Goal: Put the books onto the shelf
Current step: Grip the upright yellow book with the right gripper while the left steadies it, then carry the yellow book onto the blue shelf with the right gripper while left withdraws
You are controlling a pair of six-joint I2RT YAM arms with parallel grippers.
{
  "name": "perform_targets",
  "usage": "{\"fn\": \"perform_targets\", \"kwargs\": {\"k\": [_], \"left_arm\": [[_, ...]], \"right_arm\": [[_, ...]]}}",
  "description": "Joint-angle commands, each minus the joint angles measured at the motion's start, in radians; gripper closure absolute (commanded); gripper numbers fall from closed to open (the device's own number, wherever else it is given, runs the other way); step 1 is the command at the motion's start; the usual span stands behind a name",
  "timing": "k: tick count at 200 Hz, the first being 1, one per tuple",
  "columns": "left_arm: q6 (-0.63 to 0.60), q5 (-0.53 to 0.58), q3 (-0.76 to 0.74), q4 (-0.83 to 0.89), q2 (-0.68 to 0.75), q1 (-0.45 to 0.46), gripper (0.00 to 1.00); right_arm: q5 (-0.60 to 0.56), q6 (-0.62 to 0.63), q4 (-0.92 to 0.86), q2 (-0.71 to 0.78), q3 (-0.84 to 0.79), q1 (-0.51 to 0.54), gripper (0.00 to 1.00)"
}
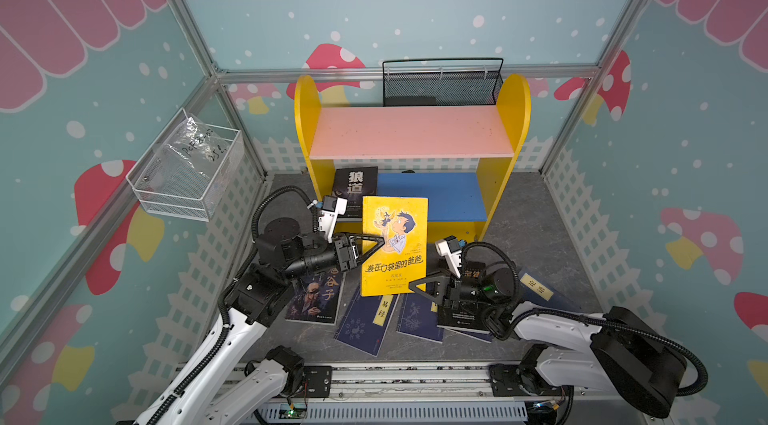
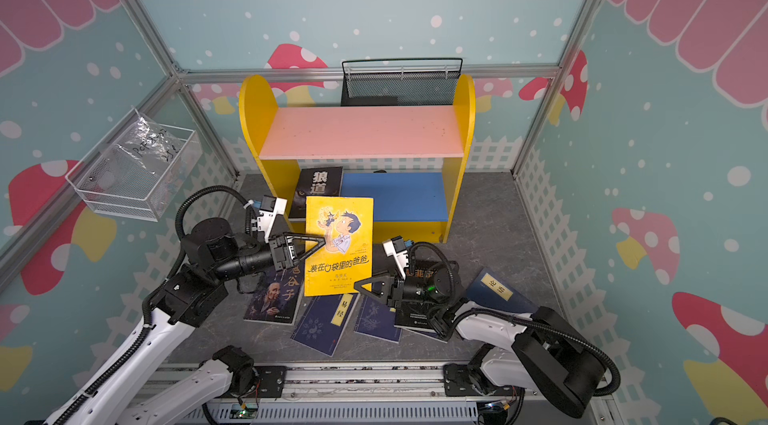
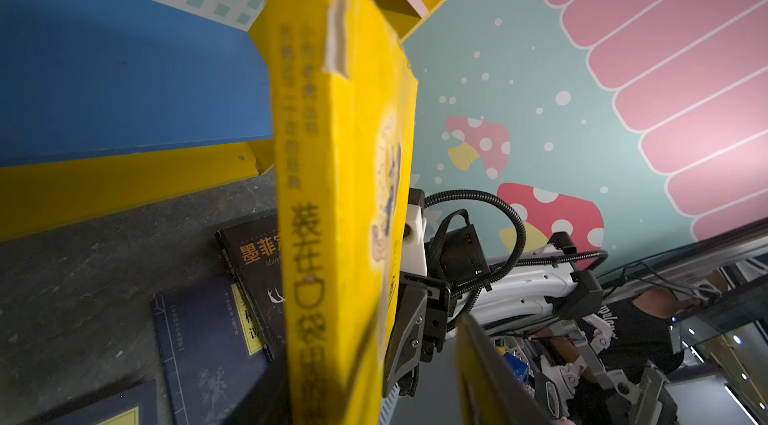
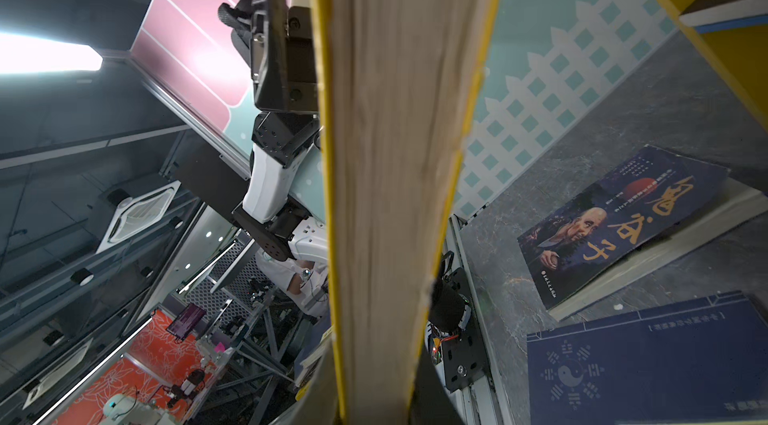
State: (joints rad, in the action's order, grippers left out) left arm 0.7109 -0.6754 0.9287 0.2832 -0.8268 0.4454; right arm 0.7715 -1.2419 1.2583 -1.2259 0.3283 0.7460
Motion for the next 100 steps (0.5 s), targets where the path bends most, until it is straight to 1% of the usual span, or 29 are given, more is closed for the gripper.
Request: {"fn": "perform_targets", "kwargs": {"k": [1,10,18,25,29,59,62,69,85,100], "left_arm": [[-0.038,0.107,0.057,0.063,0.041,-0.007,0.25],[-0.056,0.171,0.077,0.113,0.05,-0.008,0.17],[-0.072,0.237,0.098,0.173,0.057,-0.008,0.14],[-0.086,0.302,0.117,0.22,0.064,-0.008,0.07],[-0.091,0.343,0.127,0.249,0.068,-0.008,0.05],[-0.125,0.624,0.183,0.415,0.106,-0.008,0.02],[-0.126,0.646,0.185,0.424,0.112,-0.008,0.02],[-0.128,0.692,0.185,0.44,0.126,-0.008,0.02],[-0.139,0.748,0.173,0.457,0.159,-0.009,0.01],[-0.143,0.768,0.155,0.47,0.188,-0.008,0.01]], "right_arm": [[-0.079,0.023,-0.096,0.042,0.021,-0.027,0.83],[-0.1,0.03,-0.141,0.051,0.026,-0.036,0.83],[-0.118,0.039,-0.19,0.055,0.036,-0.044,0.83],[-0.13,0.052,-0.236,0.053,0.051,-0.049,0.83],[-0.138,0.059,-0.259,0.05,0.06,-0.051,0.83],[-0.17,0.107,-0.36,-0.011,0.149,-0.056,0.83],[-0.171,0.136,-0.373,-0.019,0.162,-0.056,0.83],[-0.175,0.159,-0.399,-0.04,0.19,-0.056,0.83],[-0.163,0.194,-0.407,-0.082,0.246,-0.061,0.82],[-0.151,0.21,-0.415,-0.121,0.298,-0.068,0.82]]}}
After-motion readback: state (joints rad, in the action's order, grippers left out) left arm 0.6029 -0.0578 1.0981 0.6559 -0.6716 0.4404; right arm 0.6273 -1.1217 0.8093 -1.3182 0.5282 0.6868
